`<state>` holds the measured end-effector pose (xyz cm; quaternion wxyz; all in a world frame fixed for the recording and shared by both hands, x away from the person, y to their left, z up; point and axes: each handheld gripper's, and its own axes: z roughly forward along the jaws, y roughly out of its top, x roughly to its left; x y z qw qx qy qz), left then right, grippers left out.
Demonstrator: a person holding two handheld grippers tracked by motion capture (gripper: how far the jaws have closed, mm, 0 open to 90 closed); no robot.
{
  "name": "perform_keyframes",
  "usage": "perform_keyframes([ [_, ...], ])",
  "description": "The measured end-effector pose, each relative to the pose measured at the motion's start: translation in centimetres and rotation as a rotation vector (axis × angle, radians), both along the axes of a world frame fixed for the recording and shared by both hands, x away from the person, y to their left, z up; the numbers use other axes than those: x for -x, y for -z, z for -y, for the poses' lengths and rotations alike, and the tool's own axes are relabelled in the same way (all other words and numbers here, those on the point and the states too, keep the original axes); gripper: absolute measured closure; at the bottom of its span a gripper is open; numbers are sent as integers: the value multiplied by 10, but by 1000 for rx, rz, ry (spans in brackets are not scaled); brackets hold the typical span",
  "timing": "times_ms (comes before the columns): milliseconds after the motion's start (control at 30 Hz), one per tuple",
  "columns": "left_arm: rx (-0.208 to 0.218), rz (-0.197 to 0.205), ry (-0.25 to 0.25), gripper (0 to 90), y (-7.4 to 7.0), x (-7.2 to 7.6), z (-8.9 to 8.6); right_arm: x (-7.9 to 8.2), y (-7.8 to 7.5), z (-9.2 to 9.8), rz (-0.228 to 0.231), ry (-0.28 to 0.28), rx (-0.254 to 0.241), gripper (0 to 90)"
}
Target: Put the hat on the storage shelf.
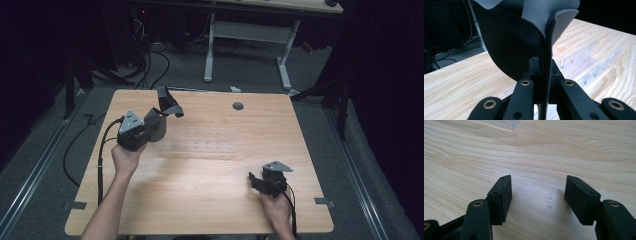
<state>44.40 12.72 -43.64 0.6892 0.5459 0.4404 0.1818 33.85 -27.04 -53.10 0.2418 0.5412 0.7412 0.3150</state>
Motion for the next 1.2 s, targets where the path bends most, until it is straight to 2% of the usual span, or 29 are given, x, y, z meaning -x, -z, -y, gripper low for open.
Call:
perform_keyframes([
  [267,-18,-2,-2,862,5,-2,4,0,0,0,0,1,0,392],
  [433,6,-10,-16,861,8,-3,4,0,0,0,0,0,0,392],
  [933,24,-33,-34,855,23,-4,6,0,0,0,0,-1,1,391],
  [1200,33,-60,-38,851,30,-4,5,0,0,0,0,-2,1,390],
])
